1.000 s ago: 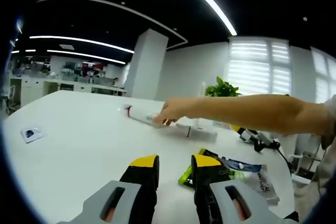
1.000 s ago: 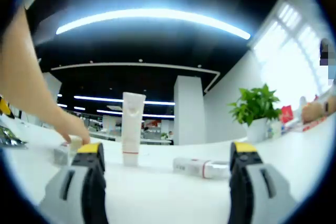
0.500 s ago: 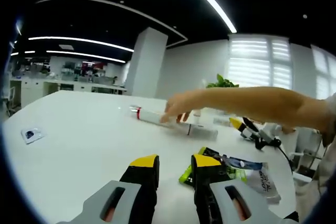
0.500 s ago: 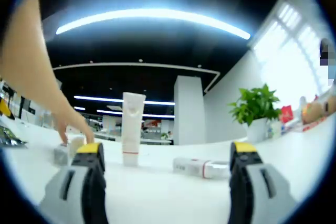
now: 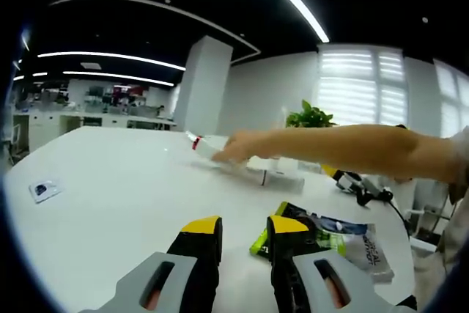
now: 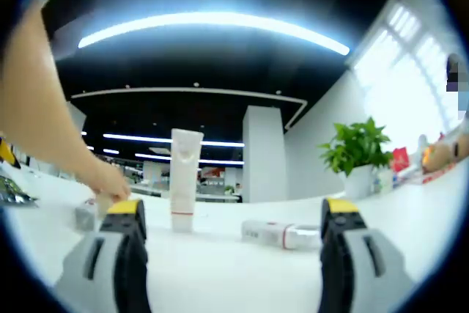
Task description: Arrange the skincare products in the storage area until every visible bottle or jar stands upright without overlapping.
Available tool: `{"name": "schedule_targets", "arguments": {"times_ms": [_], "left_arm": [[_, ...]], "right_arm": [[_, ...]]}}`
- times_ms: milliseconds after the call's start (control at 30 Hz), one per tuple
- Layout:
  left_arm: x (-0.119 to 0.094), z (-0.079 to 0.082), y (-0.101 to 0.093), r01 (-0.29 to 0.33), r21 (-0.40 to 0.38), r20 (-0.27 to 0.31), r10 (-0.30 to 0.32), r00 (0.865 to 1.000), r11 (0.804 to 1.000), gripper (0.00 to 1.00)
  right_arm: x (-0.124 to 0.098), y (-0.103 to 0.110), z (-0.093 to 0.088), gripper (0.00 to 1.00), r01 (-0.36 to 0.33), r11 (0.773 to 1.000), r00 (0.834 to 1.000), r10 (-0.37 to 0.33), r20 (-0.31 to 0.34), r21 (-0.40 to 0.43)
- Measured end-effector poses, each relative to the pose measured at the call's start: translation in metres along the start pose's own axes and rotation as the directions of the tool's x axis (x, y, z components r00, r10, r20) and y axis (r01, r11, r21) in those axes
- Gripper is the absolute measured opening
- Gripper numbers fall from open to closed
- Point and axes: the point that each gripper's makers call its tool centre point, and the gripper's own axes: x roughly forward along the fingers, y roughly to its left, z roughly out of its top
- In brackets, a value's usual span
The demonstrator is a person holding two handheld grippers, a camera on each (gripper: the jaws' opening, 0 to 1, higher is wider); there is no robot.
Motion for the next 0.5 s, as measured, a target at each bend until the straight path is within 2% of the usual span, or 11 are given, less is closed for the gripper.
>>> {"name": "schedule_targets", "arguments": {"times_ms": [300, 500], "left_arm": [[-0.0003, -0.0002, 0.0013, -0.010, 0.000, 0.000, 0.010, 1.000, 1.000, 0.25], [-0.0003, -0.0002, 0.0016, -0.008, -0.002, -0.002, 0.008, 1.000, 1.000, 0.25]], "right_arm": [[0.0061, -0.0076, -0.0062, 1.00, 0.001, 1.000, 1.000, -0.001, -0.001, 0.001], [0.0036, -0.0048, -0.0037, 1.00, 0.000, 1.000, 1.000, 0.000, 0.000, 0.001]]}}
